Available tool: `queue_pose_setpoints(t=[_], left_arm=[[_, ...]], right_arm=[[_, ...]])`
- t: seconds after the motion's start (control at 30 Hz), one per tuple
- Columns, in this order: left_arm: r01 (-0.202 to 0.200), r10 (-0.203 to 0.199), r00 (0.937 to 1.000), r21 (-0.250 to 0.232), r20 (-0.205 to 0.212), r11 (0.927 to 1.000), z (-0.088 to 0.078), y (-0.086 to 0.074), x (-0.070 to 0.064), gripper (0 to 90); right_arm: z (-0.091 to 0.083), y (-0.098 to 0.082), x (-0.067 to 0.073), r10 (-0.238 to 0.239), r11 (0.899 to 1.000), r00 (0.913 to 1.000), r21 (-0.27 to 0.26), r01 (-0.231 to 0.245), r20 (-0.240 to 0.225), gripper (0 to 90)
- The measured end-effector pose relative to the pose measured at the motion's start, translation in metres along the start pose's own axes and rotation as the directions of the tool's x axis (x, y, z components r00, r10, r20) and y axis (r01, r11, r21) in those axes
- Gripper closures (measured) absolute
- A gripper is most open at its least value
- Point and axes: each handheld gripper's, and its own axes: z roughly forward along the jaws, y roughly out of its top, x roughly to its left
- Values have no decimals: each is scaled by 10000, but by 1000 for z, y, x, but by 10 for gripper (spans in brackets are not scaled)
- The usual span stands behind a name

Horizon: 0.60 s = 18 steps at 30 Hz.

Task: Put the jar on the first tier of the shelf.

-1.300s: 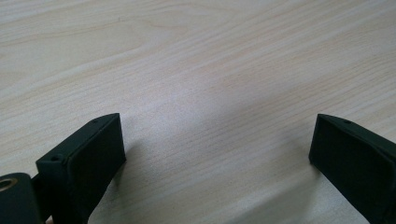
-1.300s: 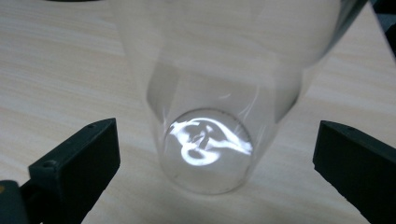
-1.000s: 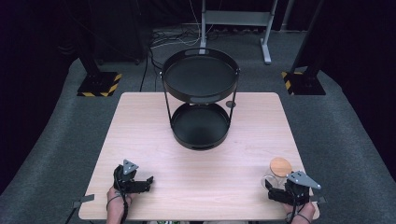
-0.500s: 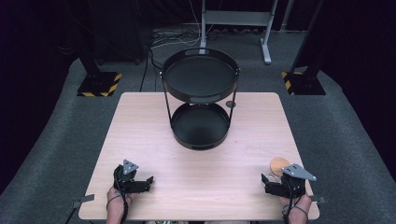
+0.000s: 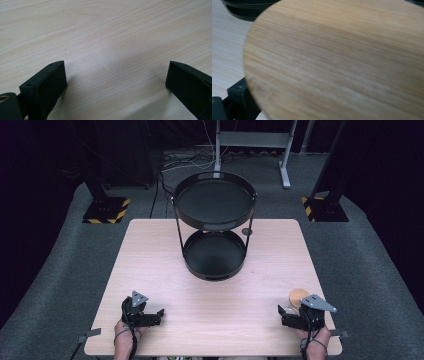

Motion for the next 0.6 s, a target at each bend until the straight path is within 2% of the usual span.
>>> queue_pose_setpoints(t=[0.13,0.33,0.6], left_arm=[[0,0,10000,0,-1,10000,0,0,0,32],[-1,1,10000,-2,0,10000,0,0,0,31],[2,-2,10000,-5,-1,10000,0,0,0,32]], right_arm=[[0,-2,-1,69,10000,9997,17,-69,-224,133],[1,-6,-3,347,9993,9993,-166,-350,-170,243],[-1,-5,-1,182,9992,9998,-367,-183,-24,254]])
